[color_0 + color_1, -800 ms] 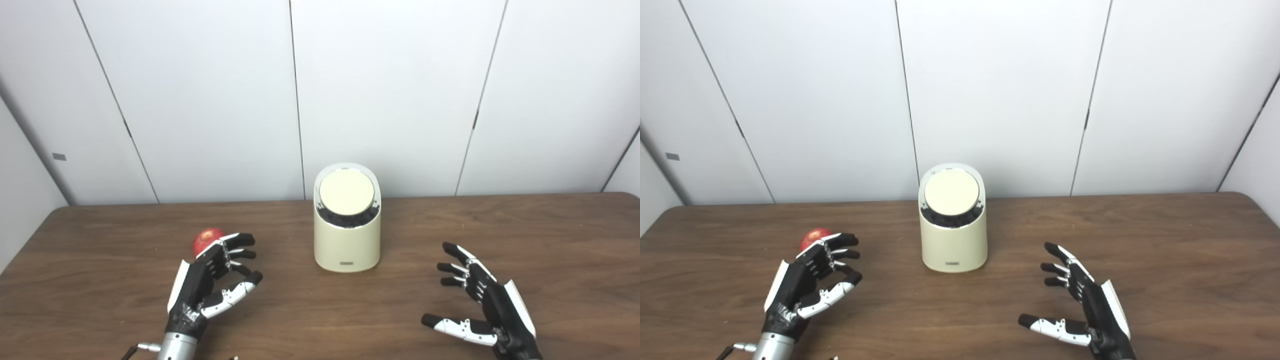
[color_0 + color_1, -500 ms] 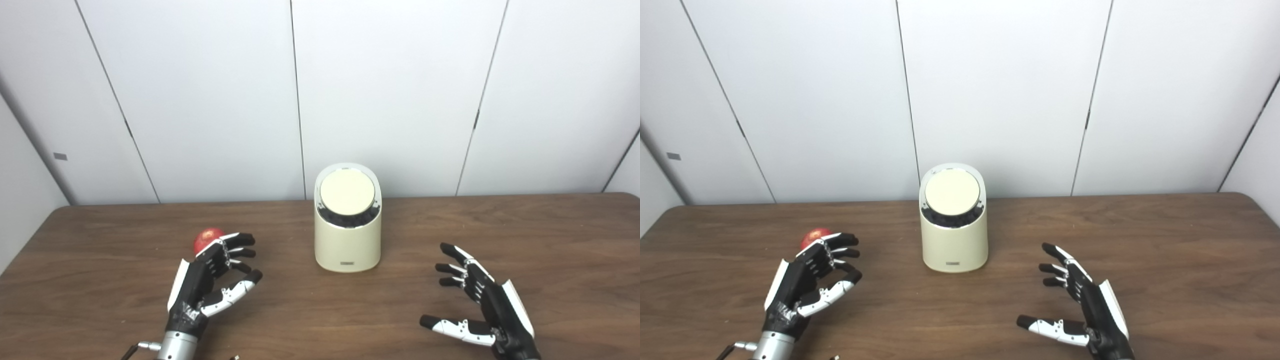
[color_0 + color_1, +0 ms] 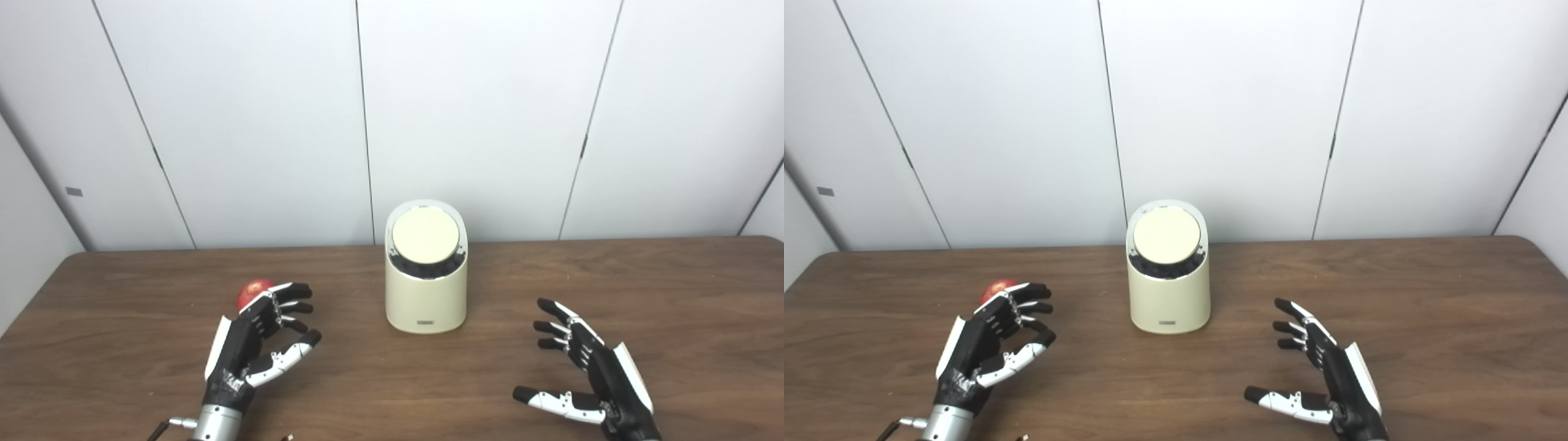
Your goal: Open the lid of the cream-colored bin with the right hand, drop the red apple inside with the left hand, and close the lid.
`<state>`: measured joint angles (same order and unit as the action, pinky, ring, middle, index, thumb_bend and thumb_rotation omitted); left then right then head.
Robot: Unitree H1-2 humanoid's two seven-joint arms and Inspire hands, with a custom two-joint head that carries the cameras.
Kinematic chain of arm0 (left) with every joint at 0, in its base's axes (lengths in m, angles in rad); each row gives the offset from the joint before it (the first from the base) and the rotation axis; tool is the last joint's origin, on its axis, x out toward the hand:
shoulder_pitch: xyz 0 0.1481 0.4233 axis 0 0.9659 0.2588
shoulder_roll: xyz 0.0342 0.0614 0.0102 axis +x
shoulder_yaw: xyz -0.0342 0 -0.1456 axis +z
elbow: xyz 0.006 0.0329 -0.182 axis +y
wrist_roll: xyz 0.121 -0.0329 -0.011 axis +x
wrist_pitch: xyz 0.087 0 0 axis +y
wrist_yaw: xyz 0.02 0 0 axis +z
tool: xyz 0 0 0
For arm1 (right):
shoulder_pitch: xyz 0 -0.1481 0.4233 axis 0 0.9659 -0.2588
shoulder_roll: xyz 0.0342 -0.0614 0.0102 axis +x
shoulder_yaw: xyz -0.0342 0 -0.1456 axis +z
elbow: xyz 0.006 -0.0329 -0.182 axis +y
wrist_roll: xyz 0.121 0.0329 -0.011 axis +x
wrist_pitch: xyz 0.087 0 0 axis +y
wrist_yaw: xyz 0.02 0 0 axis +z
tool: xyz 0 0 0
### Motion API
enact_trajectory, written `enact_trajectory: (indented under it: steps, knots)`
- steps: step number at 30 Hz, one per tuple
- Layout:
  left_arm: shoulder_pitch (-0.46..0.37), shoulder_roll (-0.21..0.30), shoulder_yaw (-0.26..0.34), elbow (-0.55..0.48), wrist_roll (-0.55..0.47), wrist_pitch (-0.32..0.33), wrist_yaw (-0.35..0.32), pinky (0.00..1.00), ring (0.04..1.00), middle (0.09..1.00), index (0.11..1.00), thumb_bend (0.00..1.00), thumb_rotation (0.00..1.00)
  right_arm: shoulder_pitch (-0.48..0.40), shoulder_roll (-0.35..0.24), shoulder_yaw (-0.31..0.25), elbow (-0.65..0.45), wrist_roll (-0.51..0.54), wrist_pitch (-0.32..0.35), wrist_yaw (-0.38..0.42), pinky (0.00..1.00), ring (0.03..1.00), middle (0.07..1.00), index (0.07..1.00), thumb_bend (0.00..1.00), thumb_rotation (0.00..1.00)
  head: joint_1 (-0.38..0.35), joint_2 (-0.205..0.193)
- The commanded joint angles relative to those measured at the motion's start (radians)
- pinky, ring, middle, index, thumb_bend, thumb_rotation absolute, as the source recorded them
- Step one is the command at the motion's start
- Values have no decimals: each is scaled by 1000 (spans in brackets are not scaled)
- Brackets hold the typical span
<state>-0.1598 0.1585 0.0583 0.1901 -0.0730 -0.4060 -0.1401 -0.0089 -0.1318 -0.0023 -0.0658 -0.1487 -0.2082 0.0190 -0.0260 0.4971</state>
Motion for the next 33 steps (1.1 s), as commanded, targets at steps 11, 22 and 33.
enact_trajectory:
  steps: [11, 22, 33]
  knots:
    - [-18, -17, -6, 69, -20, -44, -5, 545, 683, 743, 737, 617, 86, -326, 2, 39, -19, -196, 213, -10, 723, 848, 896, 968, 871, 388, -18, -37]
    - [-26, -22, -3, 86, -33, -46, -21, 560, 688, 743, 740, 613, 56, -518, -44, 57, 11, -193, 332, 31, 698, 866, 906, 1000, 950, 377, -22, -37]
    - [-42, -34, 3, 120, -31, -59, -22, 548, 687, 739, 748, 628, 60, -630, -74, 110, -16, -233, 499, 106, 726, 897, 986, 1000, 864, 384, -25, -44]
